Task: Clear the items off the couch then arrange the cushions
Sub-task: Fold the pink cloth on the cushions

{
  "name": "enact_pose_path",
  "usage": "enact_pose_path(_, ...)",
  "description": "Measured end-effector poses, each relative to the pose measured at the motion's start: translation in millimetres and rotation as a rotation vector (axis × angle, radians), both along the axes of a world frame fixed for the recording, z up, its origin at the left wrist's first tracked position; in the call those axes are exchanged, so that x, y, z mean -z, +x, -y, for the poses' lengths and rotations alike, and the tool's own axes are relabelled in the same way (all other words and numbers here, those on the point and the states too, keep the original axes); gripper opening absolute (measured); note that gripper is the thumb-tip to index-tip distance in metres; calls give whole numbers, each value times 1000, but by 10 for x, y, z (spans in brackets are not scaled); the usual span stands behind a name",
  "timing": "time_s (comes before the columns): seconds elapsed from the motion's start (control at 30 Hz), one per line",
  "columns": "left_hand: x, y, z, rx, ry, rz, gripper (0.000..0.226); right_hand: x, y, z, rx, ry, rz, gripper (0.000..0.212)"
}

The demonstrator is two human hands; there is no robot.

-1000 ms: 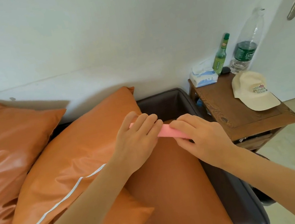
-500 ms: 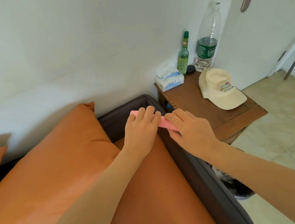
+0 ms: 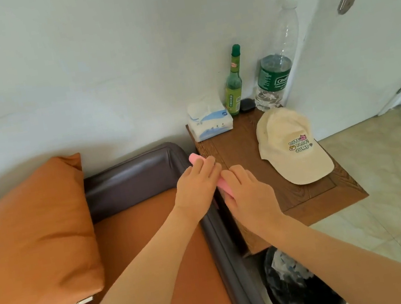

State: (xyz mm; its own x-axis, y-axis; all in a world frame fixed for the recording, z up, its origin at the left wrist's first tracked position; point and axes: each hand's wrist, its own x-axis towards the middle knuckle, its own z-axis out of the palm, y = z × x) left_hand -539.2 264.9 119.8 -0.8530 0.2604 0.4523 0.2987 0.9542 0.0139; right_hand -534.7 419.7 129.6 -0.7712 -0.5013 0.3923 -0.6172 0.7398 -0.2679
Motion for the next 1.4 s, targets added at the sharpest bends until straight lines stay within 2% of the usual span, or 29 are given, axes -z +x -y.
enact_pose_path(0.2,548,-526,-164,8,65,24,35,581,-458,-81,41,-45,81,43)
enact_pose_path(0.4,996,-999,-32,-9,-33,33,28,1141,-851,171,116,-33,212,33)
enact_pose_path(0.57,1167,-1193,134,-18,-22,100,31,1422,-1005,419,156,-5,234,35)
enact_pose_path(0.7,1164,-1246,245,-1,10,155,39,1461,-1105,533,176,-16,238,36)
enact_pose_path(0.8,1204,-1248,293,44,12,144,37,1462,-1134,540,181,-53,184,34)
enact_pose_path(0.9,1257,-1225,320,61,29,135,36,1456,-1127,485,186,-82,154,41)
enact_pose_path(1.07,1313,-1114,353,13,42,193,48,1396,-1143,430,152,-91,259,52)
enact_pose_path(1.2,1294,-1090,375,21,92,223,44,1366,-1188,399,121,-154,330,41)
enact_pose_path(1.3,1237,-1112,363,28,92,245,58,1334,-1207,411,88,-237,407,39)
enact_pose_path(1.4,1181,-1133,327,21,63,236,59,1323,-1210,430,91,-277,444,40)
